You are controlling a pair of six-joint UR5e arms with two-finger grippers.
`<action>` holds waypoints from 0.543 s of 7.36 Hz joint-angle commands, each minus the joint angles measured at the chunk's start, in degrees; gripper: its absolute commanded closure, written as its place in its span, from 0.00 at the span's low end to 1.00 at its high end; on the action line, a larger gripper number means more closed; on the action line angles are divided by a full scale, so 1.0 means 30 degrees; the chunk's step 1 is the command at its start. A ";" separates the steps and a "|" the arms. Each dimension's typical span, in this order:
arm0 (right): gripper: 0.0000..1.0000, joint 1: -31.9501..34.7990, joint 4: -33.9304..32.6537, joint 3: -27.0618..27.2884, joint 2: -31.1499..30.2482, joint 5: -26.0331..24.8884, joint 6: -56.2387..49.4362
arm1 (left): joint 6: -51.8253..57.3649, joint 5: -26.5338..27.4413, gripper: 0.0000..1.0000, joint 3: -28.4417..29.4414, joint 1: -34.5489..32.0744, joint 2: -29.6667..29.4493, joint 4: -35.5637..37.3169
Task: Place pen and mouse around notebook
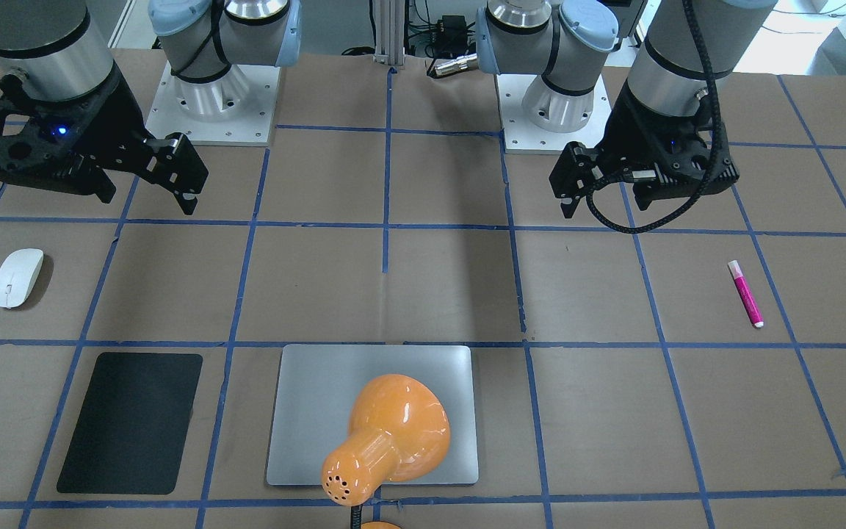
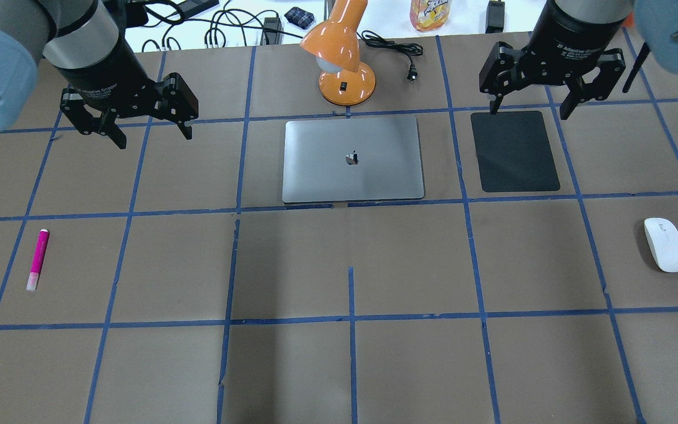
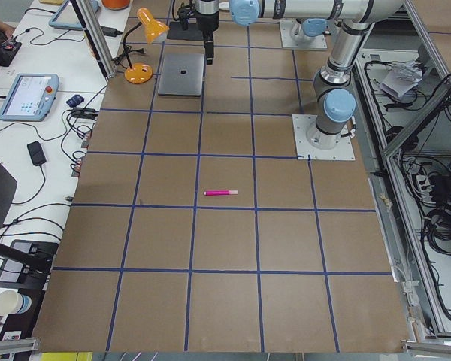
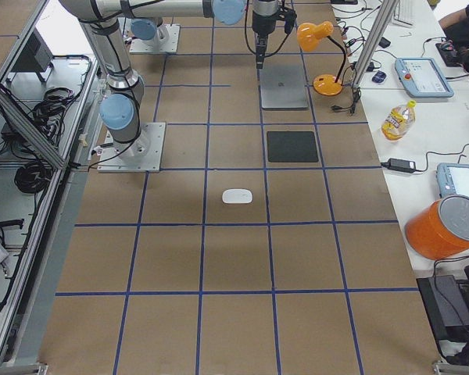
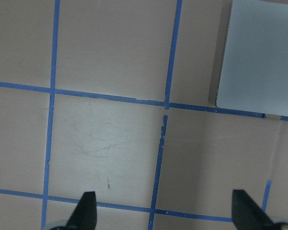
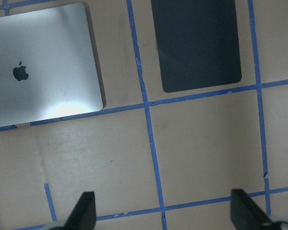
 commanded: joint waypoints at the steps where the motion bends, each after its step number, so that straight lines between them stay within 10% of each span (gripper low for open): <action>1: 0.00 0.0000 -0.0001 -0.0009 0.0029 0.0000 -0.0029 | 0.0000 0.0001 0.00 0.0000 -0.0017 0.0001 0.0008; 4: 0.00 -0.0174 -0.0001 -0.0242 0.0175 -0.0116 -0.0292 | 0.0204 0.0030 0.00 -0.0116 -0.0017 0.0059 -0.0021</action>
